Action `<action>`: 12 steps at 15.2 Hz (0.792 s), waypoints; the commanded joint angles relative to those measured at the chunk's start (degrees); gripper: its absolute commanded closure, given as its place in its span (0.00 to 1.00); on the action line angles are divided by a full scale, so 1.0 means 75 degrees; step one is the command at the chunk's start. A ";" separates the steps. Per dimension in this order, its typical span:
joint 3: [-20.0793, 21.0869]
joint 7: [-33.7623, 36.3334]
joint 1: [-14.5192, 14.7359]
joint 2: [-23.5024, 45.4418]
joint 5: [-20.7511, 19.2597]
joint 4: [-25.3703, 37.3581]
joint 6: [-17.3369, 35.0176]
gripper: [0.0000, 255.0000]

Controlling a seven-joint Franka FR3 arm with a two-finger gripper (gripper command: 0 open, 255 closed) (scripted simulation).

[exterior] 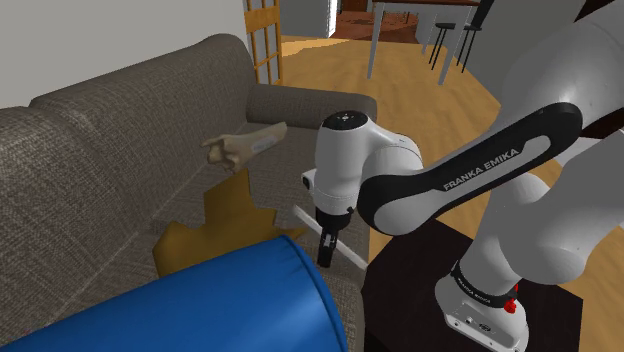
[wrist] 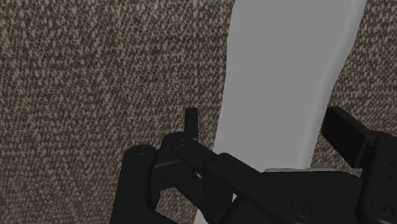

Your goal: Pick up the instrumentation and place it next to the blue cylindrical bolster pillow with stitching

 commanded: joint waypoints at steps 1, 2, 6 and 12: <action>-0.0047 -0.0020 0.0017 -0.0205 0.0010 0.0116 -0.0323 0.00; -0.0094 -0.0036 0.0028 -0.0392 0.0011 0.0251 -0.0644 0.00; -0.0178 -0.0055 0.0040 -0.0686 -0.0001 0.0518 -0.1203 0.00; -0.0178 -0.0055 0.0039 -0.0685 -0.0001 0.0519 -0.1202 0.00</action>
